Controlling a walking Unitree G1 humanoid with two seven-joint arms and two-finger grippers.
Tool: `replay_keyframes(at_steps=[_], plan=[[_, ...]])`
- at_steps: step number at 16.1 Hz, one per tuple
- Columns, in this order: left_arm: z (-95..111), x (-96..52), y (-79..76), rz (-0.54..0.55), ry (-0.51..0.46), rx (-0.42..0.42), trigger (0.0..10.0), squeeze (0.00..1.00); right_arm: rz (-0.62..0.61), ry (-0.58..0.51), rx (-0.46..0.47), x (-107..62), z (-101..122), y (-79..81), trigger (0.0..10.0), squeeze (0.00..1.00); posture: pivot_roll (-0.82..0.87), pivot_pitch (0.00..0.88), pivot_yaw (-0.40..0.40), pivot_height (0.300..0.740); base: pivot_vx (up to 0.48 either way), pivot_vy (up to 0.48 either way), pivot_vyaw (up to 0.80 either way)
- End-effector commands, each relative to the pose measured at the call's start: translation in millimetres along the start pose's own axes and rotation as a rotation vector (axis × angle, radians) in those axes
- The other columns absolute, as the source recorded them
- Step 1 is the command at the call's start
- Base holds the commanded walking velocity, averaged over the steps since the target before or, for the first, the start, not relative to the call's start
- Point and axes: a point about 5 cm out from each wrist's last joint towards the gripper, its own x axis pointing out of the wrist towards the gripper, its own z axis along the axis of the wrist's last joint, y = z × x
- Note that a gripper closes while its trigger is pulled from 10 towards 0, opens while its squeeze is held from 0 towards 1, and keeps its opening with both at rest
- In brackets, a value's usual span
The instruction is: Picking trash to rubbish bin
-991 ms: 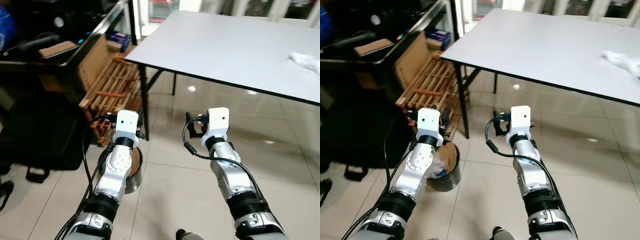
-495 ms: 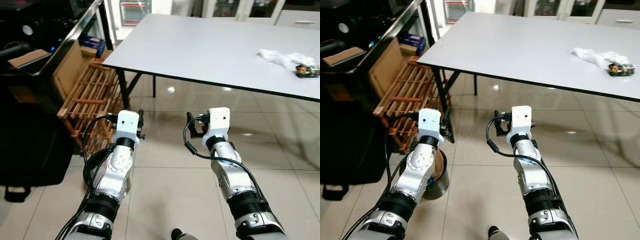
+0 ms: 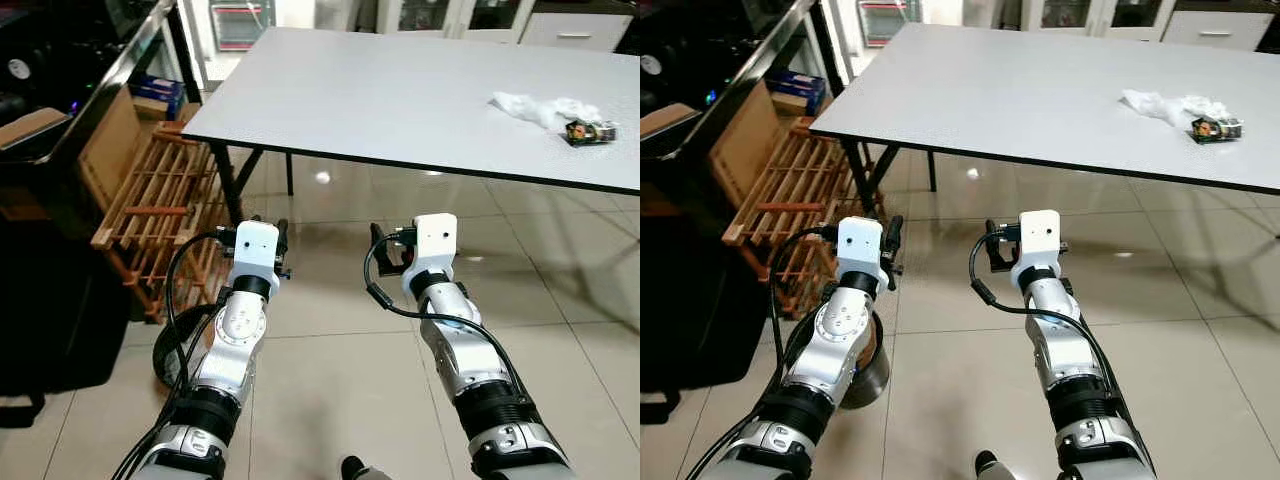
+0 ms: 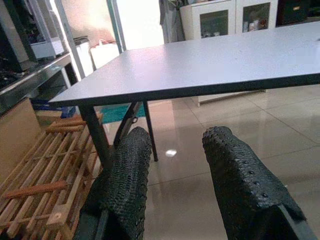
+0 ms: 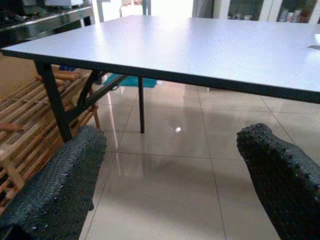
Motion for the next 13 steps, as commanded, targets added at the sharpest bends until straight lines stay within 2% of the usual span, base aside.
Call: replay_keyframes(at_steps=[1,7,10,13], plan=[[-0.6,0.0,0.5,0.004,0.002,-0.001,10.0,0.00,0.002,0.004,-0.007,0.5,-0.4,0.3,10.0,0.00,-0.06,0.063,0.031,0.740,0.000,0.000,-0.79],[1.8,2.7,-1.5,-0.012,0.003,0.004,10.0,0.00,-0.004,0.000,-0.002,2.5,1.8,0.5,10.0,0.00,-0.06,0.070,0.038,0.740,0.000,0.000,-0.79],[2.9,3.9,1.7,0.019,-0.002,-0.008,10.0,0.00,-0.007,-0.005,-0.003,2.8,2.9,-0.6,10.0,0.00,-0.06,0.072,0.036,0.740,0.000,-0.480,-0.79],[1.7,3.2,1.0,0.008,0.006,-0.019,10.0,0.00,-0.010,-0.020,-0.001,3.0,4.8,-1.4,10.0,0.00,-0.05,0.073,0.034,0.740,0.000,0.000,0.00]])
